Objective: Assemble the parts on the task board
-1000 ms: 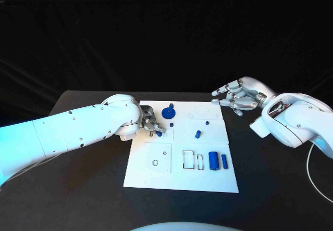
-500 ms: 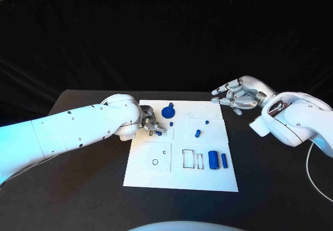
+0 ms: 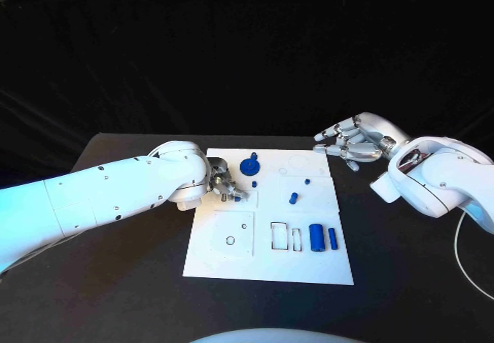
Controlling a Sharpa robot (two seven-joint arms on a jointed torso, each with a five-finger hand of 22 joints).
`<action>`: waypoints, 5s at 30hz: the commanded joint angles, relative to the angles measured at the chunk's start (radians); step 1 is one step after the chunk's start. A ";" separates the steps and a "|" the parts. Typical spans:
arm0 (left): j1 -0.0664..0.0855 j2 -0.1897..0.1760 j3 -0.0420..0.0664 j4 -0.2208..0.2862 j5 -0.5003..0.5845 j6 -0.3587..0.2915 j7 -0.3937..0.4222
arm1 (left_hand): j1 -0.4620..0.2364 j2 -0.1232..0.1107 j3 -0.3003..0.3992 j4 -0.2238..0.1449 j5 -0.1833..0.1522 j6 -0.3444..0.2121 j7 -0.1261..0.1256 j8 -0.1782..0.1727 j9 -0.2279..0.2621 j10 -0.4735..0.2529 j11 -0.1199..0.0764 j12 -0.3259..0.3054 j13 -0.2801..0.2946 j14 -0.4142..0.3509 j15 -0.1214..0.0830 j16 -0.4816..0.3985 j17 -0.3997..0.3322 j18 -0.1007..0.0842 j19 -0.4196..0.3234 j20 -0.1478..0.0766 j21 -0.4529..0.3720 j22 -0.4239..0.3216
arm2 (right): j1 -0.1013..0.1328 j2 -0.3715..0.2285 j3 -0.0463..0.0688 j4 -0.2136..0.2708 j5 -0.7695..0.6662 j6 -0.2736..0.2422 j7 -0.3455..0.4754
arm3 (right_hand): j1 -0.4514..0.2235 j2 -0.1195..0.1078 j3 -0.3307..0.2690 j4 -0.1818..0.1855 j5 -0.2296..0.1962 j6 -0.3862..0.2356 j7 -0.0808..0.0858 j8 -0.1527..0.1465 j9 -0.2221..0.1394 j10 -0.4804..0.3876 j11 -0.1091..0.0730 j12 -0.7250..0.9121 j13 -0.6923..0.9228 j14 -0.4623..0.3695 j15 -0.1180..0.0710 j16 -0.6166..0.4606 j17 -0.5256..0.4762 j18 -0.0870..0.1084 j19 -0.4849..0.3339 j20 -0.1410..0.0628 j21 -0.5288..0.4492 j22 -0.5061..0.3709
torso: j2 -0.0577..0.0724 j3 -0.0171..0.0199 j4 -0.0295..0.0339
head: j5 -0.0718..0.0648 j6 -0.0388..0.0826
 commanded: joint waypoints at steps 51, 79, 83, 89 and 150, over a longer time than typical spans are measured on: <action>0.136 0.174 0.018 -0.433 0.054 0.259 0.028 | 0.120 0.084 -0.204 0.000 0.003 -0.041 0.067 -0.188 -0.227 -0.086 0.057 -0.096 -0.126 0.105 0.043 0.002 0.263 0.016 0.033 0.043 -0.078 0.116 | -0.002 0.023 -0.002 -0.023 0.006 0.009 0.008 | 0.003 0.004 -0.006 0.010 0.012 -0.004 -0.001 0.005 -0.001 -0.007 0.000 0.003 -0.003 0.037 -0.005 -0.008 -0.003 0.019 -0.009 0.000 -0.011 -0.009 | 0.002 -0.0013 -0.0018 | 0.009 0.012; 0.126 0.186 0.009 -0.449 0.063 0.320 0.031 | 0.163 0.108 -0.206 -0.008 0.007 -0.030 0.059 -0.170 -0.228 -0.079 0.049 -0.087 -0.121 0.105 0.036 0.002 0.263 0.013 0.037 0.036 -0.072 0.124 | -0.002 0.021 -0.002 -0.021 0.004 0.010 0.008 | 0.008 0.005 -0.006 0.009 0.016 -0.005 -0.001 0.006 -0.001 -0.006 0.000 0.005 -0.002 0.038 -0.005 -0.008 -0.002 0.019 -0.008 0.000 -0.012 -0.009 | 0.002 -0.0014 -0.0017 | 0.010 0.004; 0.125 0.188 0.008 -0.451 0.063 0.317 0.033 | 0.170 0.111 -0.205 -0.008 0.007 -0.029 0.058 -0.168 -0.228 -0.078 0.048 -0.087 -0.121 0.105 0.035 0.002 0.263 0.013 0.037 0.035 -0.071 0.124 | -0.002 0.020 -0.002 -0.021 0.004 0.010 0.008 | 0.008 0.005 -0.006 0.009 0.016 -0.005 -0.001 0.006 -0.001 -0.006 0.000 0.005 -0.002 0.038 -0.005 -0.008 -0.002 0.019 -0.008 0.000 -0.012 -0.009 | 0.002 -0.0014 -0.0016 | 0.010 0.004; 0.123 0.190 0.007 -0.452 0.067 0.299 0.037 | 0.185 0.124 -0.200 -0.010 0.007 -0.028 0.057 -0.164 -0.228 -0.077 0.047 -0.086 -0.120 0.105 0.034 0.002 0.263 0.013 0.038 0.034 -0.072 0.125 | -0.002 0.020 -0.002 -0.021 0.004 0.011 0.008 | 0.010 0.006 -0.005 0.009 0.017 -0.005 -0.001 0.006 -0.001 -0.007 0.000 0.004 -0.004 0.037 -0.005 -0.010 -0.004 0.019 -0.009 0.000 -0.014 -0.013 | 0.002 -0.0010 -0.0025 | 0.011 0.003; 0.037 -0.083 -0.008 0.004 0.118 -0.080 0.115 | 0.228 -0.031 0.479 -0.279 0.127 -0.041 0.043 -0.062 -0.191 -0.029 0.030 -0.093 -0.126 0.105 0.022 0.002 0.263 0.008 0.050 0.022 -0.061 0.154 | -0.002 0.008 -0.003 -0.018 0.006 0.021 0.002 | 0.013 0.008 -0.007 0.011 0.026 -0.004 -0.001 0.007 -0.001 -0.005 0.000 0.009 0.000 0.038 -0.005 -0.010 -0.003 0.019 -0.008 0.000 -0.015 -0.013 | -0.001 -0.0027 0.0047 | 0.014 -0.013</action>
